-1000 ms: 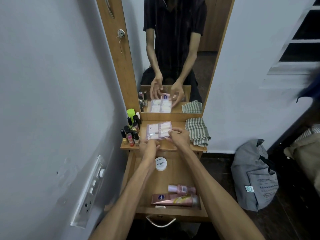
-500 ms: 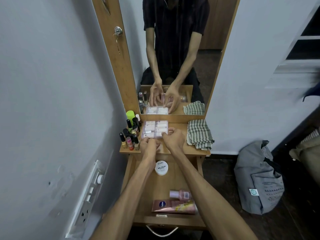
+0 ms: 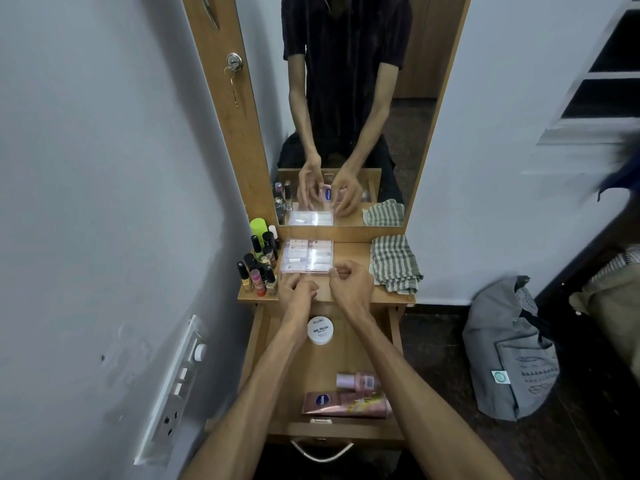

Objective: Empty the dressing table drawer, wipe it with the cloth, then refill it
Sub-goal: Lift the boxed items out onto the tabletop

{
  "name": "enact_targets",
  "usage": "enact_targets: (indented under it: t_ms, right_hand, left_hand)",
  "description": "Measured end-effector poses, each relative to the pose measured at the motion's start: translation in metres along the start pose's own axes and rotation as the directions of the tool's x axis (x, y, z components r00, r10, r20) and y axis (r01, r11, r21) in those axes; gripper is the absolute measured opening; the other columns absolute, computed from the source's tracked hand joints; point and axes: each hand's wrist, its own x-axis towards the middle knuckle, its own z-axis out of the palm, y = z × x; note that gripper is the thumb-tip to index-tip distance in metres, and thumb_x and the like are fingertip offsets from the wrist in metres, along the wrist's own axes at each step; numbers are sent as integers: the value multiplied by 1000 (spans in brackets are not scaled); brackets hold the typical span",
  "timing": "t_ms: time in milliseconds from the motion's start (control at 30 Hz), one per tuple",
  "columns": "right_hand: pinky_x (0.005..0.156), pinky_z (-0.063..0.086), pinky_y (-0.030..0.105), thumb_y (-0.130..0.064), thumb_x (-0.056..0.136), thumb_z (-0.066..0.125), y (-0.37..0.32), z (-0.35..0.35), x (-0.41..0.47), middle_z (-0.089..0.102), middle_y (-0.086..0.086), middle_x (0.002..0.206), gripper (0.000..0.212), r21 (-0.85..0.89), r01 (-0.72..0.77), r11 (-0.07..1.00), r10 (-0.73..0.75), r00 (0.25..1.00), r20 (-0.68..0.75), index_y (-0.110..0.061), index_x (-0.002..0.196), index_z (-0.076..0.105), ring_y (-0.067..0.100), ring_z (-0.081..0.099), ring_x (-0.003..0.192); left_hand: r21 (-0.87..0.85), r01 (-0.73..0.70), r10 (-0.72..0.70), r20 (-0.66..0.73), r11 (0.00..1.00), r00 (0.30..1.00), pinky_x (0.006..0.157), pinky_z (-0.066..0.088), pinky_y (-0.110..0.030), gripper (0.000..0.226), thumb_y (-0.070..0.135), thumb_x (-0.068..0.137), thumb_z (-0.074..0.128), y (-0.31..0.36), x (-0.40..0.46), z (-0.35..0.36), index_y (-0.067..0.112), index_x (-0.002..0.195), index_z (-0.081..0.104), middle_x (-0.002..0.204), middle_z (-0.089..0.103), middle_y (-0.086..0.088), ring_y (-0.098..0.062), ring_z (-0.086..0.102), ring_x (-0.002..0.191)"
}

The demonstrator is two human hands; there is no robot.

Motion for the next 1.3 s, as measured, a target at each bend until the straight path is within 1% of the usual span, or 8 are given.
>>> enact_targets:
  t_ms: [167, 267, 367, 500, 667, 933, 1133, 1300]
  right_hand:
    - [74, 55, 18, -12, 86, 70, 19, -20, -29, 75, -8, 80, 12, 0, 111, 994, -111, 992, 67, -16, 91, 80, 1, 68, 75]
    - [63, 49, 8, -14, 84, 70, 37, -31, -44, 73, -12, 72, 11, -52, 116, 992, -106, 981, 161, -20, 82, 79, -2, 67, 68]
    - [57, 43, 4, -17, 84, 70, 54, -33, -53, 72, -15, 70, 12, -166, 47, 985, 0, 962, 273, -23, 78, 79, -6, 66, 68]
    - [76, 52, 19, -21, 85, 75, 71, -27, -53, 78, -4, 96, 11, -304, -19, 952, 131, 927, 353, -19, 95, 80, 6, 69, 87]
    - [84, 61, 32, -18, 82, 74, 81, -20, -52, 76, -3, 95, 13, -390, -29, 920, 190, 905, 382, -22, 94, 77, 12, 70, 89]
    - [82, 61, 29, -6, 83, 69, 103, -27, -53, 75, -3, 101, 26, -433, 10, 901, 201, 876, 438, -21, 104, 76, 11, 69, 90]
    - [80, 57, 22, -7, 85, 68, 101, -36, -52, 74, -7, 98, 25, -362, 46, 931, 123, 895, 428, -21, 104, 75, 5, 66, 88]
    - [87, 58, 25, -17, 89, 68, 82, -34, -57, 76, -9, 100, 22, -271, 112, 956, 8, 914, 406, -24, 109, 75, 4, 68, 92]
  left_hand:
    - [112, -46, 51, -49, 993, 997, 83, 59, -42, 20, -4, 89, 57, -29, -23, -18, 3, 94, 75, 95, 74, -13, -26, 70, 82]
    - [363, -73, 89, -26, 929, 996, 73, 55, -27, 18, 4, 87, 62, -51, -31, -34, 12, 89, 78, 90, 76, 0, -21, 72, 91]
    - [600, -32, 29, 15, 799, 999, 75, 52, -27, 16, 15, 86, 67, -70, -30, -45, 14, 99, 77, 102, 75, -3, -24, 68, 104]
    - [839, -119, 48, 111, 531, 993, 81, 54, -34, 42, 39, 81, 74, -83, -22, -50, 14, 114, 71, 115, 71, -12, -31, 67, 106]
    - [888, -167, 70, 152, 429, 986, 93, 49, -39, 74, 54, 78, 75, -86, -5, -33, 14, 135, 51, 131, 55, -14, -35, 58, 120]
    - [922, -202, 118, 172, 330, 978, 95, 51, -41, 63, 44, 80, 72, -97, 9, -16, 16, 132, 50, 131, 56, -11, -34, 57, 120]
    - [877, -231, 220, 148, 421, 964, 88, 51, -38, 63, 48, 73, 77, -92, -1, -22, 16, 124, 59, 124, 59, -9, -32, 59, 114]
    - [816, -391, 409, 213, 425, 887, 73, 47, -30, 58, 50, 69, 79, -72, -19, -30, 18, 114, 63, 107, 55, -1, -23, 61, 98]
